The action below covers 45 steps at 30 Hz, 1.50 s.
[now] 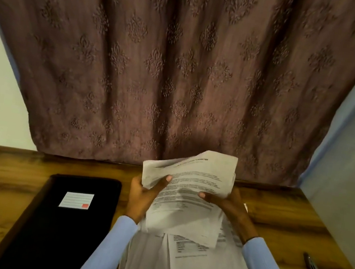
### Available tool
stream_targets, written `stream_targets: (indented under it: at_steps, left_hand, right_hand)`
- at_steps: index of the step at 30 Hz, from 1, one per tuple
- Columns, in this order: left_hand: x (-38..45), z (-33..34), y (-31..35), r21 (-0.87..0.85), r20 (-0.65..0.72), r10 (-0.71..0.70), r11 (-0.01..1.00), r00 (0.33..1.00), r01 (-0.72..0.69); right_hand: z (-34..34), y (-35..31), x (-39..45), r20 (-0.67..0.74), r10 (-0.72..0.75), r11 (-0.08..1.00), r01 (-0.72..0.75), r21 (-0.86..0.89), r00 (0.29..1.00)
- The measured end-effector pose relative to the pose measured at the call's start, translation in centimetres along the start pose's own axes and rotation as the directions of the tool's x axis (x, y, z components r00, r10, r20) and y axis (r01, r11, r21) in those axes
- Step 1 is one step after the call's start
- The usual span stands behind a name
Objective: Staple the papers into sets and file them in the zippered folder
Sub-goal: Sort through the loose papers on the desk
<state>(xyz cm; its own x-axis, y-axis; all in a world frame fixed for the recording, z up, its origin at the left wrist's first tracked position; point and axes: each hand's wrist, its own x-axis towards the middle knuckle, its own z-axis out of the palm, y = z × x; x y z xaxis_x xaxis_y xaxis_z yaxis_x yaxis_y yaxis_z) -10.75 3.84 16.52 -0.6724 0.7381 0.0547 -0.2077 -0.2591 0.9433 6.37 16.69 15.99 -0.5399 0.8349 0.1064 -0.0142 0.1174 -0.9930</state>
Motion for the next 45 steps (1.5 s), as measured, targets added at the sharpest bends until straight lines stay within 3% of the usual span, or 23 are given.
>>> stream_targets:
  at_steps: [4, 9, 17, 20, 26, 31, 36, 40, 45]
  left_hand:
    - [0.0, -0.8, -0.5, -0.089, 0.014, -0.032, 0.995, 0.999, 0.033]
    - [0.5, -0.7, -0.6, -0.032, -0.001, -0.066, 0.997, 0.998, 0.066]
    - [-0.2, -0.1, -0.1, -0.051, 0.021, 0.035, 0.998, 0.999, -0.034]
    - [-0.2, -0.1, -0.5, -0.013, 0.057, -0.019, 1.000, 0.998, 0.020]
    - [0.3, 0.6, -0.3, 0.014, 0.055, -0.039, 0.999, 0.998, 0.038]
    - [-0.3, 0.6, 0.5, -0.052, 0.068, 0.085, 0.995, 0.994, -0.081]
    - [-0.2, 0.8, 0.3, -0.011, 0.080, 0.054, 0.999, 0.995, -0.053]
    - [0.4, 0.0, -0.1, 0.047, 0.112, 0.059, 0.997, 0.992, -0.065]
    - [0.4, -0.2, -0.1, -0.003, 0.109, -0.005, 1.000, 0.994, 0.006]
  right_hand:
    - [-0.3, 0.7, -0.2, -0.042, 0.064, 0.980, -0.055, 0.191, 0.997]
    - [-0.4, 0.5, 0.8, -0.020, 0.052, 0.995, -0.053, -0.079, 0.998]
    - [-1.5, 0.2, -0.4, -0.077, 0.135, 0.976, -0.119, 0.185, 0.988]
    - [-1.3, 0.9, -0.5, -0.098, 0.148, 0.988, -0.142, 0.069, 0.984]
    - [-1.2, 0.9, -0.5, -0.084, 0.096, 0.995, -0.093, 0.037, 0.992]
    - [-1.7, -0.4, -0.5, -0.135, 0.036, 0.990, -0.017, 0.141, 0.990]
    - [-1.5, 0.2, -0.1, -0.173, -0.006, 0.997, 0.019, 0.072, 0.985]
    - [-1.9, 0.5, 0.1, -0.127, -0.034, 0.999, 0.036, 0.020, 0.991]
    - [-1.6, 0.0, 0.5, -0.151, -0.061, 0.998, 0.063, 0.011, 0.987]
